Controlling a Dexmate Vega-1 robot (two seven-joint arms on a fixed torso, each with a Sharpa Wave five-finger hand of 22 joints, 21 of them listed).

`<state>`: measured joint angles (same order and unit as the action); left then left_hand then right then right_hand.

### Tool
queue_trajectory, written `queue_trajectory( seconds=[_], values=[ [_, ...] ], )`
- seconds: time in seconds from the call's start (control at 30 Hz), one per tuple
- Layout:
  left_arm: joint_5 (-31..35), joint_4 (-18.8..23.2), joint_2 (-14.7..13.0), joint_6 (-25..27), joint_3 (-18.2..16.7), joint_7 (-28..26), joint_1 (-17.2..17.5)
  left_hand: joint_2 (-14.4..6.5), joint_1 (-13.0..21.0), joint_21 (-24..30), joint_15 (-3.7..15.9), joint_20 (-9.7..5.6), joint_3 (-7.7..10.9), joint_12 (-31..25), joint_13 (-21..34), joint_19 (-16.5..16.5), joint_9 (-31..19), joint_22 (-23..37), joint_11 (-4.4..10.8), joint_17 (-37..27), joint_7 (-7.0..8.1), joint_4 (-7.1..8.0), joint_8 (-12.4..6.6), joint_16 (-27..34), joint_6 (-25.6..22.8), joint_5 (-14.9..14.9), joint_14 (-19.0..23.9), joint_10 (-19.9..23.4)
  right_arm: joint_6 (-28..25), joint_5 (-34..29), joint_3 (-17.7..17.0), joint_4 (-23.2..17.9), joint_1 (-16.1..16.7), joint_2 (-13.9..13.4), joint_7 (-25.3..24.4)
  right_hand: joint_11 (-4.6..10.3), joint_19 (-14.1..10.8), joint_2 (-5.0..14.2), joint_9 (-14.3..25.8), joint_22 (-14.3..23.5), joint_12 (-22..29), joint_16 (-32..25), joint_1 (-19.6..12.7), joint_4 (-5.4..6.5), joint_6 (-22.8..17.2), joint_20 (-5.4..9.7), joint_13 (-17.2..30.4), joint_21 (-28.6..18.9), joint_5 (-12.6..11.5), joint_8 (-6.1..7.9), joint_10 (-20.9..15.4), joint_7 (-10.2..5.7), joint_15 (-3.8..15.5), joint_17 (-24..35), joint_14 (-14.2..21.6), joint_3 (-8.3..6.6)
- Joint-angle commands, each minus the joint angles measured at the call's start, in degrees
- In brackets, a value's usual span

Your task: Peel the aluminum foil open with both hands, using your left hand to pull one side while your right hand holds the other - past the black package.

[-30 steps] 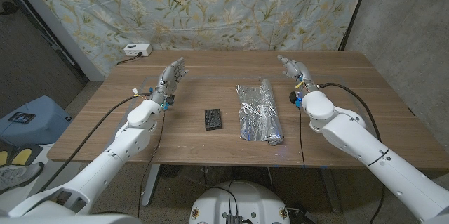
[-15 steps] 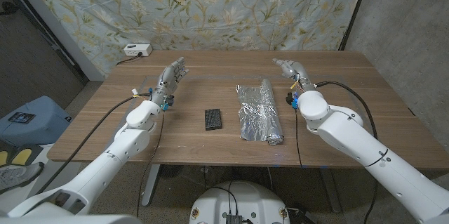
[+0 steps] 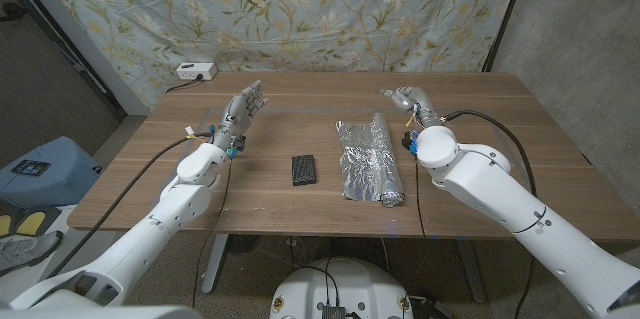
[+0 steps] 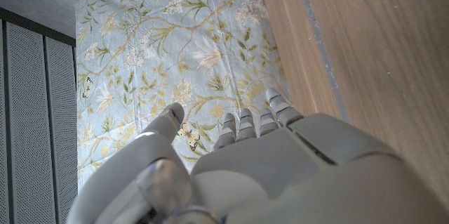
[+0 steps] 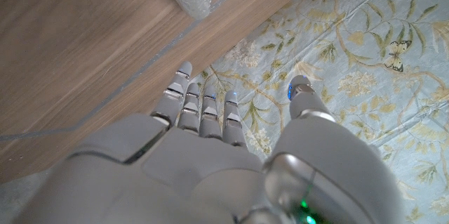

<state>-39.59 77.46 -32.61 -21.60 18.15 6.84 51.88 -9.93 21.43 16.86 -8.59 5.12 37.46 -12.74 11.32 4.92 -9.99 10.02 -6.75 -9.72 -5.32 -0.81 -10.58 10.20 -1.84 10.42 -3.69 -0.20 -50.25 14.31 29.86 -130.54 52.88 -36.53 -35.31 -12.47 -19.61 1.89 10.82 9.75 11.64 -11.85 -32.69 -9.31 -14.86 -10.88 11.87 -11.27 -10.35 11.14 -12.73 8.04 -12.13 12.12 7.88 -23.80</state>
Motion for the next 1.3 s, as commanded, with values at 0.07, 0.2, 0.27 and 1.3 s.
queue_trajectory(
  seconds=[0.07, 0.2, 0.27, 1.3],
  values=[
    [-1.2, -0.7, -0.8, -0.7, -0.6, 2.8, 0.0, 0.0, 0.5, -0.1, -0.4, 0.24, -0.01, 0.0, 0.2, 0.2, -0.3, 0.1, -0.28, -0.3, -0.04, -0.44, -0.22, 0.3, -0.1, 0.3, 0.2, -0.1, -13.2, 0.1, 2.5, -3.1, -3.2, 2.5, -1.1, -0.17, 0.1, 0.0, 0.3, 0.2, 0.2, -0.1, -1.1, 0.35, 1.1, -0.66, 0.6, 0.1, 0.1, -0.11, 0.8, 4.1, -0.24, 0.4, -0.5, 1.1],
    [-1.8, -0.7, -1.2, -1.1, -0.9, 4.0, 0.3, 0.0, 0.5, -0.2, -0.37, 0.29, -0.07, 0.0, 0.2, 0.2, -0.3, 0.1, -0.22, -0.3, 0.0, -0.51, -0.18, 0.3, -0.1, 0.2, 0.2, 0.0, -15.2, -0.2, 3.0, -3.8, -3.3, 3.2, -2.1, -0.18, 0.2, 0.22, 0.4, 0.3, 0.5, -0.2, -1.4, 0.72, 1.4, -0.96, 1.0, 0.1, 0.0, 0.05, 0.9, 4.08, -0.24, 0.7, -0.5, 2.16],
    [-2.3, -0.9, -1.2, -1.3, -1.1, 4.4, 0.5, 0.0, 0.5, -0.2, -0.39, 0.33, -0.1, 0.0, 0.2, 0.2, -0.3, 0.1, -0.19, -0.3, 0.04, -0.55, -0.18, 0.3, -0.1, 0.2, 0.2, -0.1, -15.9, -0.1, 3.2, -4.0, -3.5, 3.4, -2.1, -0.17, 0.3, 0.67, 0.4, 0.3, 0.8, -0.4, -2.2, 0.9, 1.5, -0.87, 1.4, 0.0, 0.0, 0.21, 1.0, 4.04, -0.25, 1.0, -0.6, 3.83],
    [-3.8, -3.3, 1.1, -3.9, -2.2, 4.8, 1.3, -0.2, 0.8, -0.8, -0.64, 0.73, -0.56, 0.0, 0.3, 0.5, -0.3, 0.1, -0.49, -0.3, -0.19, -1.04, -0.21, 0.3, -0.4, 0.3, 0.1, 0.1, -28.1, -0.6, 6.6, -0.3, -10.0, 10.3, -3.9, -0.18, 1.6, 3.42, 0.5, 0.3, 1.2, -0.6, -6.0, 1.38, 2.1, -1.09, 3.1, 0.0, -0.3, 0.26, 1.4, 3.99, -0.3, 1.9, -1.0, 12.99]
  ],
)
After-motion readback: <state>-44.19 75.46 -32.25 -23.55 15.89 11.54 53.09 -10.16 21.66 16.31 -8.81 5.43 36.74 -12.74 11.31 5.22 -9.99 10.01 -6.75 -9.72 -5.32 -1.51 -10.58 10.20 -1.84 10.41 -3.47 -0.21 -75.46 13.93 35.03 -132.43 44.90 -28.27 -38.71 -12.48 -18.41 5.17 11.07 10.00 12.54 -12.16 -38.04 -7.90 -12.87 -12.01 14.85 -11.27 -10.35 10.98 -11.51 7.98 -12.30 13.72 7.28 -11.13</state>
